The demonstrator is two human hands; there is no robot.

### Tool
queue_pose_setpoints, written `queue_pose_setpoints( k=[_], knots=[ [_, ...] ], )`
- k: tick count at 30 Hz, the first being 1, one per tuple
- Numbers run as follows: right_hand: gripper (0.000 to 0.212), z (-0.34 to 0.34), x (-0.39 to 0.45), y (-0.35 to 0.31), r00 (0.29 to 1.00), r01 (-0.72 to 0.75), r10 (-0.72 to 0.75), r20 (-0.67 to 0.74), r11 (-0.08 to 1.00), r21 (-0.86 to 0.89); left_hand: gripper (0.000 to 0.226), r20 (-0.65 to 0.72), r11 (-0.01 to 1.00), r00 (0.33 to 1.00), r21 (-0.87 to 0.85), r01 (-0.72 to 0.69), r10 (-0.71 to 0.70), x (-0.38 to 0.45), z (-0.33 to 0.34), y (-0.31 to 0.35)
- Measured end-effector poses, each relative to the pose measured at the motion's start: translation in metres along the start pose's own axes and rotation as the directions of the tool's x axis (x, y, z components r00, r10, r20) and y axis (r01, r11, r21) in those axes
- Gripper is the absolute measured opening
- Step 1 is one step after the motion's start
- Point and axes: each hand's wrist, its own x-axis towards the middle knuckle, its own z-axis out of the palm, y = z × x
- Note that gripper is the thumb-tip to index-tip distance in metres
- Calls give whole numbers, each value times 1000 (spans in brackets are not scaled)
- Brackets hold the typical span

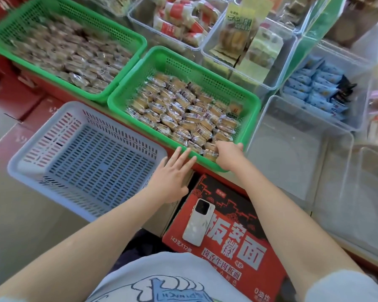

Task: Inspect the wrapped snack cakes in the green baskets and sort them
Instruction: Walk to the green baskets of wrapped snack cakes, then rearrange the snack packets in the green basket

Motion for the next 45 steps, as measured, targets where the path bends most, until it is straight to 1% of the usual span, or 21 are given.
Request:
queue_pose_setpoints(
  k=[4, 7, 9, 10, 11, 12, 13, 14, 15, 16, 17, 18, 19, 21, 24, 26, 27, 31, 35, 39, 45],
  knots=[
    [42, -10, -11, 12, 1000, -20, 24, -8, 954, 298, 94, 4, 1000, 1000, 1, 4, -4, 0, 0, -1],
    [41, -20, -31, 26, 998, -23, 52, -30, 790, 612, 96, 43, 1000, 999, -5, 5, -5, 0, -2, -1],
    [38, -24, -51, 31, 992, 5, 97, -79, 600, 800, 93, 81, 999, 997, -33, 2, 1, 0, -12, 0],
    [36, -24, -63, 32, 989, 25, 119, -89, 459, 888, 89, 104, 997, 995, -80, 5, 4, -1, -21, 1],
    [34, -23, -76, 32, 989, 40, 126, -77, 275, 961, 84, 125, 985, 992, -170, 21, 1, -3, -33, 3],
    [31, -21, -89, 30, 993, 40, 106, -47, 60, 997, 78, 148, 944, 989, -325, 60, -12, -5, -46, 4],
    [29, -19, -102, 27, 998, 27, 60, -18, -149, 989, 75, 179, 839, 983, -530, 120, -27, -9, -61, 6],
    [28, -16, -114, 22, 1000, -6, 1, 7, -322, 947, 72, 203, 648, 979, -742, 168, -22, -15, -74, 8],
    [28, -14, -125, 16, 998, -50, -57, 27, -462, 886, 68, 192, 403, 981, -899, 174, 5, -21, -85, 11],
    [28, -11, -134, 8, 994, -90, -102, 38, -575, 813, 62, 147, 187, 989, -972, 140, 21, -28, -92, 12],
    [29, -8, -142, 0, 991, -118, -131, 41, -663, 739, 53, 94, 15, 995, -996, 94, 15, -34, -98, 14],
    [29, -6, -149, -9, 989, -133, -142, 43, -722, 679, 44, 44, -111, 999, -993, 42, -10, -39, -102, 15],
    [29, -6, -156, -18, 989, -138, -143, 44, -756, 640, 37, 3, -173, 999, -985, -5, -49, -45, -107, 18],
    [27, -7, -169, -33, 992, -121, -116, 50, -760, 638, 33, -47, -201, 993, -977, -68, -109, -57, -113, 22],
    [22, -8, -180, -42, 999, -28, -4, 34, -655, 755, 40, -54, -207, 992, -975, -78, -116, -72, -115, 22],
    [21, -7, -184, -45, 998, 30, 57, 4, -583, 812, 45, -29, -232, 995, -971, -52, -98, -81, -114, 19],
    [20, -6, -186, -47, 996, 60, 92, -7, -580, 813, 46, -17, -257, 997, -966, -36, -77, -85, -113, 18],
    [3, -11, -199, -54, 986, 155, 153, -72, -645, 748, 37, 32, -368, 999, -929, 42, 34, -98, -112, 13],
    [9, -10, -209, -56, 978, 207, 132, -160, -603, 770, 32, 51, -378, 999, -924, 53, 16, -107, -115, 8],
    [5, -9, -214, -60, 972, 234, 161, -171, -599, 766, 9, 51, -390, 996, -918, 76, 75, -114, -116, 7],
    [7, -13, -216, -68, 954, 276, 272, -126, -638, 719, 13, 56, -384, 996, -920, 76, 64, -113, -121, 10]
  ],
)
